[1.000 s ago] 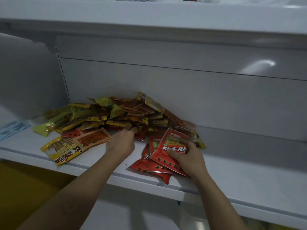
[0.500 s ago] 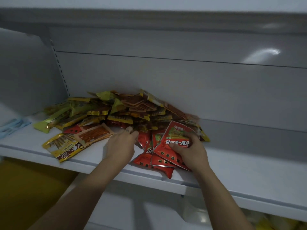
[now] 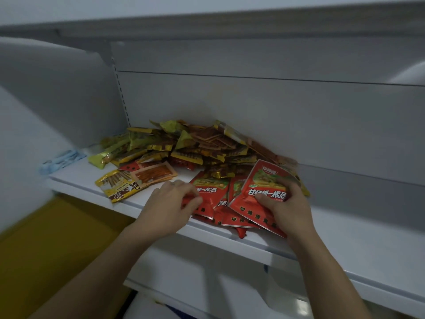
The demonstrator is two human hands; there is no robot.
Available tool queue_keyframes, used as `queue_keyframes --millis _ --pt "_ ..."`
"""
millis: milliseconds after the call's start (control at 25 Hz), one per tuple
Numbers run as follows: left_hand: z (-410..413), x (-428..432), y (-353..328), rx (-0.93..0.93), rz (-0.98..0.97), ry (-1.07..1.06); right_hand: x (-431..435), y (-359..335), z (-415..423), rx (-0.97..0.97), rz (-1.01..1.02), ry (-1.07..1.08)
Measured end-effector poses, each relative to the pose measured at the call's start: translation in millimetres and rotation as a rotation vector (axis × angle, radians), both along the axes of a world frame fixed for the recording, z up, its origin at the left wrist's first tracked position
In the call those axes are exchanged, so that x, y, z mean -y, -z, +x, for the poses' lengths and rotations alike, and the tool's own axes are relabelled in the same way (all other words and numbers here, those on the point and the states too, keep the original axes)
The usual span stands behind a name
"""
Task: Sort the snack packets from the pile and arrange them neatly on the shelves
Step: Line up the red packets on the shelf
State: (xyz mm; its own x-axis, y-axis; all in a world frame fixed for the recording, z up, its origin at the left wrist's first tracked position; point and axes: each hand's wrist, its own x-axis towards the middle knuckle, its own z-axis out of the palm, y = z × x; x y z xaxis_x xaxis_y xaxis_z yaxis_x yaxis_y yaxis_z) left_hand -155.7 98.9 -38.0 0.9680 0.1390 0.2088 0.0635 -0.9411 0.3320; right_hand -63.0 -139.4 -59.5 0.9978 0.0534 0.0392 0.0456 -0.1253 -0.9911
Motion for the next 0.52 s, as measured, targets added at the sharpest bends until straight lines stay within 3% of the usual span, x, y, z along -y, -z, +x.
queue_keyframes --millis 240,360,520 --pt "50.3 1.2 -8.4 -0.327 -0.237 -0.211 -1.5 1.9 -16.0 -0.006 -0.19 0.025" --pt "64.5 -0.6 -10.4 -0.419 -0.147 -0.164 -7.9 -6.9 -21.1 -0.027 -0.284 0.056" --pt "65.0 1.1 -5.8 -0.466 -0.378 0.006 -20.9 -6.0 -30.2 -0.106 -0.135 0.094"
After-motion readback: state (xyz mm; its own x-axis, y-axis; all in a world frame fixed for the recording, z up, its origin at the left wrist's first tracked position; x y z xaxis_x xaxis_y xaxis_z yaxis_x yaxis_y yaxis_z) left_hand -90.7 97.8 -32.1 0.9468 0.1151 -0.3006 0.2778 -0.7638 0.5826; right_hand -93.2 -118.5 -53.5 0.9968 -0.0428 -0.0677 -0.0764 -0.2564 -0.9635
